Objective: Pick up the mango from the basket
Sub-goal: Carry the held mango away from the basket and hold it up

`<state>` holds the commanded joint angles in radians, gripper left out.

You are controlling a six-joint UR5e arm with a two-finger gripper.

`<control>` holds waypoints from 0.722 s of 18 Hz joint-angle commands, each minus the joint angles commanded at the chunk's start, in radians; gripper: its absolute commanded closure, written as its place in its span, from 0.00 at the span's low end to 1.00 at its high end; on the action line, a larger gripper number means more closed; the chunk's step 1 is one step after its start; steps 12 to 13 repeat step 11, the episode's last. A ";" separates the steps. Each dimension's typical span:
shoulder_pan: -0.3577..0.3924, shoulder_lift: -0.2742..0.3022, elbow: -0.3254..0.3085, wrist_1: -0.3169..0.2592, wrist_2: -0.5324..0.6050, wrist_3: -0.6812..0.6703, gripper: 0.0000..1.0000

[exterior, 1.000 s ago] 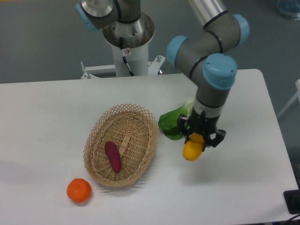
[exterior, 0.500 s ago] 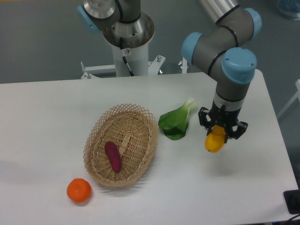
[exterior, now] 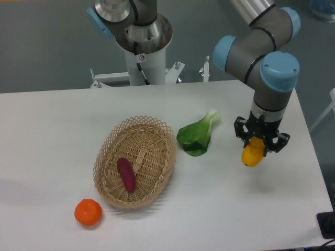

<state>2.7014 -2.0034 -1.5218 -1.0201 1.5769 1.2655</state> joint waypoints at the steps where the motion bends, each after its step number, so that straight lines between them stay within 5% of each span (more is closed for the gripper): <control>1: 0.000 -0.002 0.003 -0.006 0.003 0.005 0.55; 13: 0.002 -0.012 0.031 -0.032 0.006 0.040 0.55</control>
